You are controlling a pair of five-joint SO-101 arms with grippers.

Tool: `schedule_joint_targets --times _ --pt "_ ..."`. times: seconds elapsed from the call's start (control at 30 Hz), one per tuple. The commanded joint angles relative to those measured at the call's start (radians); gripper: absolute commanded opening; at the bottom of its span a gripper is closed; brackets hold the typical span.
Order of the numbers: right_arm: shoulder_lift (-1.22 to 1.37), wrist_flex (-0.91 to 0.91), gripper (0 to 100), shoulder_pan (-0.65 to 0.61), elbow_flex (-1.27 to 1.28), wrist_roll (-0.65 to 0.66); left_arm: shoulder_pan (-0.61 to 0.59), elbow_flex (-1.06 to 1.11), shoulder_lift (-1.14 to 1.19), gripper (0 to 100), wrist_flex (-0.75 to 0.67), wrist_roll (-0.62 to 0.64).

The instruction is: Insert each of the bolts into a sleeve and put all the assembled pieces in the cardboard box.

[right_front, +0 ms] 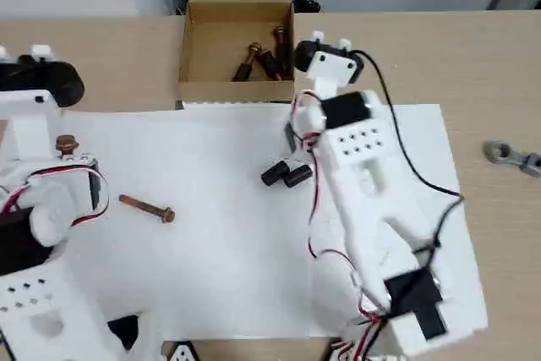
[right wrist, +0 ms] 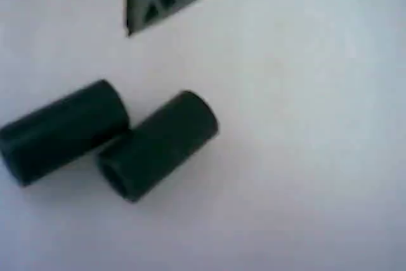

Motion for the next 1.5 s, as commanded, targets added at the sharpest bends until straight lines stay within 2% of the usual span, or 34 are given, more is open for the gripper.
schedule_joint_targets --times 0.0,0.23,0.43,1.47 --pt "0.061 -0.004 16.9 -0.053 -0.081 -0.091 0.002 -0.002 -0.025 1 -0.025 -0.009" --pt "0.160 -0.012 16.9 -0.142 -0.172 -0.130 0.000 -0.001 -0.025 1 0.009 -0.009" --pt "0.225 -0.045 16.9 -0.128 -0.180 -0.261 0.000 -0.001 -0.025 1 0.011 -0.009" --pt "0.440 -0.216 16.6 -0.125 -0.183 -0.267 0.000 -0.001 -0.025 1 0.023 -0.012"
